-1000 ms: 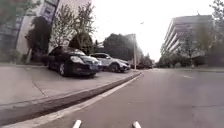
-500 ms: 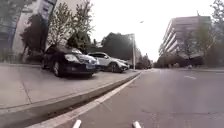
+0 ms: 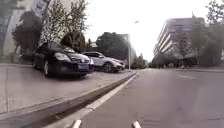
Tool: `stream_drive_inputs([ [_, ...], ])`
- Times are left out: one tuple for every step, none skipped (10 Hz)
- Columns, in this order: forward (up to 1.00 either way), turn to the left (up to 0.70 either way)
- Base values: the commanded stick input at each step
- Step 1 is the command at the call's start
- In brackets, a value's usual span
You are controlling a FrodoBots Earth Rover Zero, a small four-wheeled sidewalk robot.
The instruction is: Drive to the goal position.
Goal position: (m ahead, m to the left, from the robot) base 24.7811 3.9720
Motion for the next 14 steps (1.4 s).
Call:
stream_drive_inputs([
  [0.45, -0.24],
  [0.45, -0.24],
  [0.45, -0.24],
  [0.45, -0.24],
  [0.45, -0.24],
  [0.45, -0.24],
  [0.45, -0.24],
  [0.45, -0.24],
  [0.45, -0.24],
  [0.45, -0.24],
  [0.63, -0.15],
  [0.70, -0.12],
  [0.70, -0.12],
  [0.70, -0.12],
])
